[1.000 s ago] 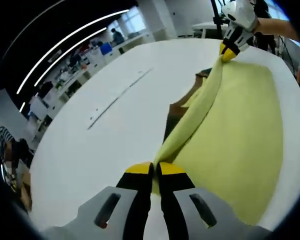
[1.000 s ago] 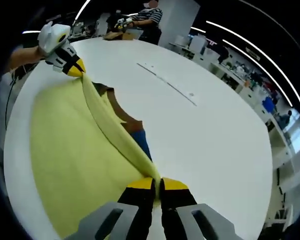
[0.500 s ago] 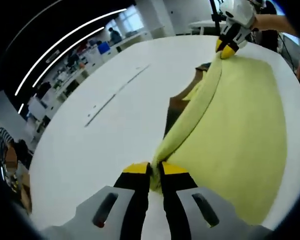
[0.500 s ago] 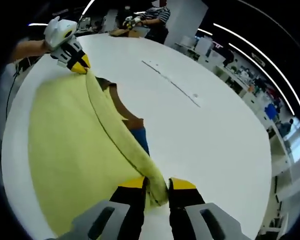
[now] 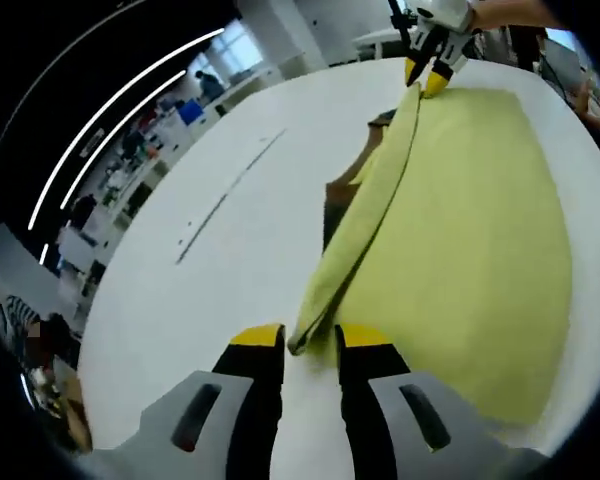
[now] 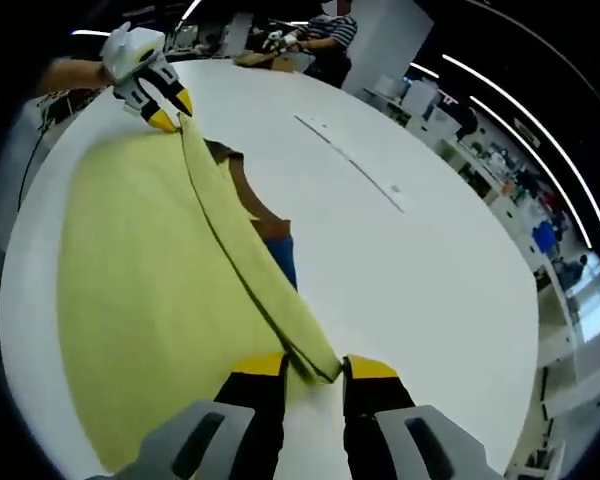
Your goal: Fold the garment on the visible template until the final outline fits inside the template.
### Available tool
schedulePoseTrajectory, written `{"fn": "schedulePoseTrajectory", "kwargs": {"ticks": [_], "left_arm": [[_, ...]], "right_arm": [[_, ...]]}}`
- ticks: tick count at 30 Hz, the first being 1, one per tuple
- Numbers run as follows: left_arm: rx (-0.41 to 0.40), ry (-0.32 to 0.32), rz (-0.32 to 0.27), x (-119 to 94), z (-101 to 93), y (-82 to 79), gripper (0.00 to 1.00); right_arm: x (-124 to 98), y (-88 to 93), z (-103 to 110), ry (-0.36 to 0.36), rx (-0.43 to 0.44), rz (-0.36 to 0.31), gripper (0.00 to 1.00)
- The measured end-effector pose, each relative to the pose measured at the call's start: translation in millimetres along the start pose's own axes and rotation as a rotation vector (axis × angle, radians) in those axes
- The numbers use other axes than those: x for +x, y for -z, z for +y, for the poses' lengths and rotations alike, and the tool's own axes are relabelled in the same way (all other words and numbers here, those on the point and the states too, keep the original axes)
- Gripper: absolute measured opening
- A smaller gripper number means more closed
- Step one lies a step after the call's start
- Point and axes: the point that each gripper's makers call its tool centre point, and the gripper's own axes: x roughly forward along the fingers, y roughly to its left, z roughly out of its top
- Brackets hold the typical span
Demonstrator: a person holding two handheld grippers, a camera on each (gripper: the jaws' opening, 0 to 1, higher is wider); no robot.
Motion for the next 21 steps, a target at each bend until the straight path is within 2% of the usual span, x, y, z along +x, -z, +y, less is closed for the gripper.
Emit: {"fn": "schedulePoseTrajectory", "kwargs": {"ticks": [2,4,9,13,16,20,21], "left_arm": [[0.017,-0.014,0.017,1,0.3,0.9,0.14],[-0.002,0.000,-0.002,1,-3.0,-1.7,0.12],[-0.012,-0.009,0.002,-1,-3.1,0.0,0.04],[-0.099,-0.030,-0.042,-5,3.8,-4.8,0.03],[-0.268,-0.027,-0.068,-4,8.0,-4.0,0.03],[-0.413,-0.049,-0.069,2,12.9,-0.9,0.03],[-0.424,-0.055,-0.069,3,14.2,-0.8,0.03]], "right_arm": [[1,0.0,-3,0.026,-0.051,0.003,0.15],[2,2.3,-3,0.029,-0.068,0.014,0.12],[-2,2.4,-6,0.046,-0.051,0.004,0.03],[-7,-4.5,-8,0.034,0.074,-0.060,0.00],[-7,-5.5,-14,0.031,0.200,-0.089,0.00],[-3,-5.3,-18,0.029,0.369,-0.108,0.00],[-1,-3.9,-19,0.036,0.427,-0.104,0.00]]}}
